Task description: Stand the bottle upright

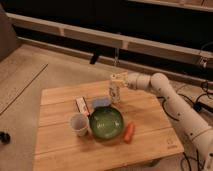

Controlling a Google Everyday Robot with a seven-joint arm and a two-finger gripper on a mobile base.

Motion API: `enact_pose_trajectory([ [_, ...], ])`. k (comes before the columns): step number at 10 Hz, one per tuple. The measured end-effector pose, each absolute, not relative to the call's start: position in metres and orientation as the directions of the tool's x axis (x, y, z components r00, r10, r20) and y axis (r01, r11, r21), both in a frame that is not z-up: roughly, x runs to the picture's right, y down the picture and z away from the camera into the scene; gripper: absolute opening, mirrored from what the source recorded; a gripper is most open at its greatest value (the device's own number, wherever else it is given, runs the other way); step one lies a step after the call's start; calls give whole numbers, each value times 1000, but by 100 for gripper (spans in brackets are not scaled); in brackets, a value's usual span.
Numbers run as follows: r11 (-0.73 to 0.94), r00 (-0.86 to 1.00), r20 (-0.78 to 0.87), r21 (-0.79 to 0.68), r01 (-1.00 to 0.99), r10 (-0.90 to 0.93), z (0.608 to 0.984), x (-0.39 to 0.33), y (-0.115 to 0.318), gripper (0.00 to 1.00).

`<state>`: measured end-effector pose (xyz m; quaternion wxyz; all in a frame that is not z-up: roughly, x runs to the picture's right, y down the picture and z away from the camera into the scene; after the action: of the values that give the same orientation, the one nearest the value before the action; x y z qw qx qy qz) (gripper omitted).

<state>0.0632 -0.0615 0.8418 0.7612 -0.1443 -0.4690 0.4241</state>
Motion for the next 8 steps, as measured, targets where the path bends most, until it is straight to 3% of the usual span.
enact_pose_trajectory([
  [2, 597, 198, 591, -618, -511, 782, 841, 65, -61, 80],
  [8, 595, 192, 594, -616, -517, 781, 837, 67, -63, 80],
])
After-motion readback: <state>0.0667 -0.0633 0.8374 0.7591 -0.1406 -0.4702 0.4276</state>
